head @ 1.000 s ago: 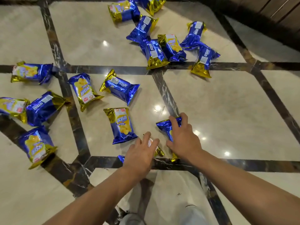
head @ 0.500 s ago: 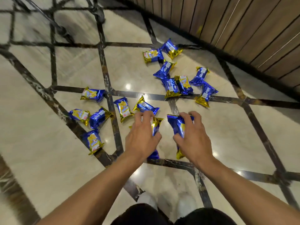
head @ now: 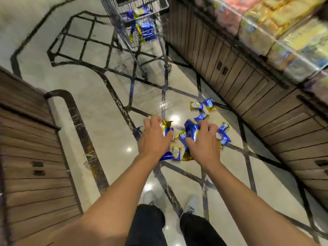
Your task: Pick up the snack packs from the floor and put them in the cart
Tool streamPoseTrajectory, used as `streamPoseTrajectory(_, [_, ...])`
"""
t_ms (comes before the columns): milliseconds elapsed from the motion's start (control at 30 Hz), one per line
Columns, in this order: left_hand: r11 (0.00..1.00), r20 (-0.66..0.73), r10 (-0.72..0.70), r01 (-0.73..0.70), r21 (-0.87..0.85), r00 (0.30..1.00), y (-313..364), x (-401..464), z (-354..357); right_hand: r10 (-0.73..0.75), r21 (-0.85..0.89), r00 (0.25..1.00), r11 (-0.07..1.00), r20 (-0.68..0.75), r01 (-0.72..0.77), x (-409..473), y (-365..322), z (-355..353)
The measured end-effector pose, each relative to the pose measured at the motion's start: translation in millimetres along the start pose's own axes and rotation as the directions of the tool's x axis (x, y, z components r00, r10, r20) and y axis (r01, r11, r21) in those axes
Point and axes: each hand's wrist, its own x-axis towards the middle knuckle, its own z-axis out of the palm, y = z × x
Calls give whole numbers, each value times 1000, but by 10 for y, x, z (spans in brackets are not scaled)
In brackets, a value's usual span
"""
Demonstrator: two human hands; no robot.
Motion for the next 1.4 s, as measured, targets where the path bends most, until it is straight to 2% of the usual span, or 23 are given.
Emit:
streamPoseTrajectory(267, [995, -168, -97, 92, -41, 981, -777, 65, -1282, -256, 54, 963, 966, 90, 251, -97, -1671, 386])
streamPoseTrajectory(467, [998, -277, -56, 45, -44, 959, -1398, 448, -2142, -308, 57, 949, 951, 66, 305, -56, -2745, 849])
streamPoseTrajectory(700, [1000, -283, -19, 14, -18, 959, -1813, 1129, -2735, -333, 55, 942, 942, 38, 331, 297, -3645, 1224])
streamPoseTrajectory(833, [1000, -271, 2, -6, -14, 963, -1983, 1791, -2953, -354, 47, 935, 934, 30, 353, 815, -4086, 1485])
streamPoseTrajectory(1033, [998, -259, 11, 5, 60, 966, -2165, 3221, -3383, -340, 77, 940, 938, 12, 338, 1987, -4851, 1872])
streamPoseTrajectory(1400, [992, -243, 113, -96, 80, 964, -1919, 5565, -4112, -293, 87, 956, 952, -31, 295, 3967, -6036, 2153])
